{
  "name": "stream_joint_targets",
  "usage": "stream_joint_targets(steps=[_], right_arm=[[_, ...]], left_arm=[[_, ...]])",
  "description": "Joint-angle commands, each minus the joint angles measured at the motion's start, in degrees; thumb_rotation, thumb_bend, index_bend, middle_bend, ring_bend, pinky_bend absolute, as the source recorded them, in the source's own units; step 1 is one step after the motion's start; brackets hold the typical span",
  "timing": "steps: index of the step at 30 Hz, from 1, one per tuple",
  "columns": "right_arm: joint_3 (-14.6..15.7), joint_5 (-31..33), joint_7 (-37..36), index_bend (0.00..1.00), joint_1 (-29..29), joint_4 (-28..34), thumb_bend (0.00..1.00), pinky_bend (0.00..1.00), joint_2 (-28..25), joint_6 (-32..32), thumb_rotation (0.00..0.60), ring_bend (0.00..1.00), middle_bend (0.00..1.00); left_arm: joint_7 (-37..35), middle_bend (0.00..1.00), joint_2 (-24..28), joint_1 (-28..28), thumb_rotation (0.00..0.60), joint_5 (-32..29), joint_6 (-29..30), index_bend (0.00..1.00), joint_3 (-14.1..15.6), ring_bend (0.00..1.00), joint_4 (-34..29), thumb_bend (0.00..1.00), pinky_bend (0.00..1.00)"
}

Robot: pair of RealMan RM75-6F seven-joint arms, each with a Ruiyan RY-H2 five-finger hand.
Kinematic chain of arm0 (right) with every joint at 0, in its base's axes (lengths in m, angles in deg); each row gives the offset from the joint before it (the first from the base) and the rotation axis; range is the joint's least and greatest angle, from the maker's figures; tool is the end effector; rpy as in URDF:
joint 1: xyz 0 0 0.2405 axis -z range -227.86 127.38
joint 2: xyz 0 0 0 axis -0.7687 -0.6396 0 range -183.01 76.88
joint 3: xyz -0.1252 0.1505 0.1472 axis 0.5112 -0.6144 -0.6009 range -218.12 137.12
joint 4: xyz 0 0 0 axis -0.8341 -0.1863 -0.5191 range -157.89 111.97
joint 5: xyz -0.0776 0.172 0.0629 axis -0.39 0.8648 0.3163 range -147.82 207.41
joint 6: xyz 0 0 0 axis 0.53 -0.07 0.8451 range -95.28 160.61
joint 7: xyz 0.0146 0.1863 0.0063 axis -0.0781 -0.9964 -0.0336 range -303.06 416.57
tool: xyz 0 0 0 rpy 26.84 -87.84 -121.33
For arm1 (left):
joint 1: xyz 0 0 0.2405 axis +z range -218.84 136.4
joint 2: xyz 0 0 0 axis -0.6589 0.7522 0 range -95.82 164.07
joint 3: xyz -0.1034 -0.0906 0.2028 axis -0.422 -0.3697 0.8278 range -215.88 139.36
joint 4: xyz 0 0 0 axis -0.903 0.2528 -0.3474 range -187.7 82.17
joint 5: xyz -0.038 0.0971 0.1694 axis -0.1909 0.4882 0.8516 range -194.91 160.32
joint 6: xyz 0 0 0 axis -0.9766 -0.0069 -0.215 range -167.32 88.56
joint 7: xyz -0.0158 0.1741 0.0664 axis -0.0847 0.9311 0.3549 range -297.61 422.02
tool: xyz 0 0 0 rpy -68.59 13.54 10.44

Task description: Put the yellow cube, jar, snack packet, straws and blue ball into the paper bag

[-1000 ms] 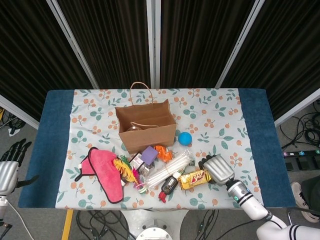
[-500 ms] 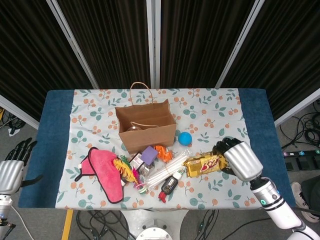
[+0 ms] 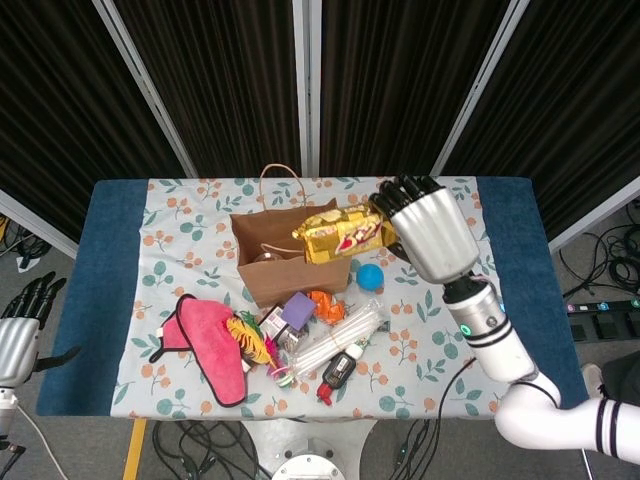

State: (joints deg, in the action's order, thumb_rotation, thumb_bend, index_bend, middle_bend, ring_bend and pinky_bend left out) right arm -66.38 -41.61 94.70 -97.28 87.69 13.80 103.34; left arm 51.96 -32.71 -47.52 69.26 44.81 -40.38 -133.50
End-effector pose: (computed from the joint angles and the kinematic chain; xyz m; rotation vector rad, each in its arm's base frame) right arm 0.0215 -0.3667 0.1701 1.6224 -0.2368 1.2983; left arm -0.3255 0.2306 0.1654 -1.3944 -0.9213 -0.9299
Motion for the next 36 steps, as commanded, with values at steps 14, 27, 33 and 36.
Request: stream_joint_targets(steps=[14, 27, 33, 36], right_arm=[[2.1, 10.6, 12.6, 0.58, -14.3, -17.7, 0.18, 0.56, 14.4, -6.7, 0.6, 0.39, 0.49], [3.1, 15.3, 14.3, 0.31, -18.5, -17.7, 0.02, 0.34, 15.5, -10.0, 0.6, 0.2, 0.35], [3.5, 17.0, 14.5, 0.21, -19.2, -16.8, 0.0, 0.24, 15.4, -9.4, 0.6, 0.13, 0.27], [3.3, 16.3, 14.2, 0.21, -19.3, -16.0, 0.0, 0.24, 14.9, -8.2, 0.6, 0.13, 0.27]], left_arm=[[-2.5, 0.14, -0.4, 0.2, 0.6, -0.9, -0.4, 0.08, -0.3, 0.06, 2.1, 0.1, 0.2], [-4.2, 0.14, -0.5, 0.4, 0.6, -1.4, -0.2, 0.08, -0.6, 0.06, 3.3, 0.1, 0.2], [-4.6, 0.14, -0.3, 0.7, 0.6, -1.4, 0.2, 0.08, -0.7, 0.06, 3.5, 0.1, 0.2], [-4.6, 0.14, -0.2, 0.7, 0.6, -1.4, 0.3, 0.08, -0.8, 0.06, 3.3, 0.1, 0.2]])
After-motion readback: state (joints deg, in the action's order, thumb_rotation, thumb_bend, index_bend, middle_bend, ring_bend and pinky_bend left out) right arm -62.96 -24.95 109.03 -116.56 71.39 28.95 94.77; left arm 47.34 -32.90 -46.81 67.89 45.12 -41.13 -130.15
